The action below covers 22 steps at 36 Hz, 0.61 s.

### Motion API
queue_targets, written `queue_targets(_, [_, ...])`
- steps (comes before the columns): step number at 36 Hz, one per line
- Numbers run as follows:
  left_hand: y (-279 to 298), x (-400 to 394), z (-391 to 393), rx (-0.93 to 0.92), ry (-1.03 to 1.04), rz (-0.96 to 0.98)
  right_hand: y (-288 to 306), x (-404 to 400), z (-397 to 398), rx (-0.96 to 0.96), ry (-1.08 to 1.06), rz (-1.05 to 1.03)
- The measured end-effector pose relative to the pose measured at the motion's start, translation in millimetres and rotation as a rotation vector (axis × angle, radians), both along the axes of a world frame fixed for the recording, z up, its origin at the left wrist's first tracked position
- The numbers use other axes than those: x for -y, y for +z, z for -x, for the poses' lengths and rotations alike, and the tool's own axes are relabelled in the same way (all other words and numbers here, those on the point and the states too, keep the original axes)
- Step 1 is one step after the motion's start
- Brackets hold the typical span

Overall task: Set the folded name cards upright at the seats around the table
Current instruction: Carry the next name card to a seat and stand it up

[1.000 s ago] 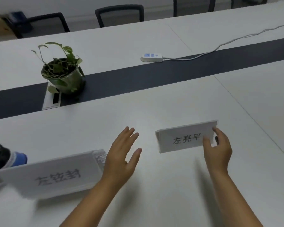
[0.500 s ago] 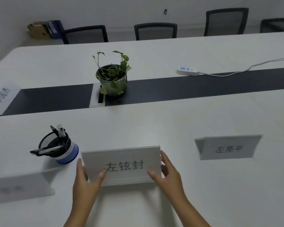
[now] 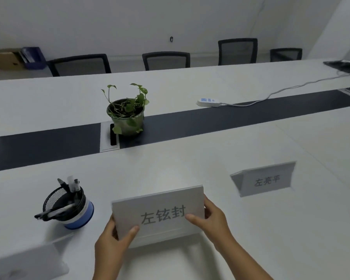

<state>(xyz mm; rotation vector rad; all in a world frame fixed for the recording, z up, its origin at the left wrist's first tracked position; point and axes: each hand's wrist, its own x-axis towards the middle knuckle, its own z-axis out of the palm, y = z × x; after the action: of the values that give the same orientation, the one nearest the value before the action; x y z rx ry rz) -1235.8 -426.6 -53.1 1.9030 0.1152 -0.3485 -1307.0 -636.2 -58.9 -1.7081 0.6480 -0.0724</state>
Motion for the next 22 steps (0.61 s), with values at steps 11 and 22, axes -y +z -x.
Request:
queue_targets(11, [37.2, 18.7, 29.7, 0.132, -0.086, 0.119, 46.0, 2.5, 66.4, 0.158, -0.247, 0.0])
queue_targets(22, [88.1, 149.8, 113.0, 0.221, -0.583, 0.31, 107.6, 63.8, 234.5, 0.361, -0.737, 0.143])
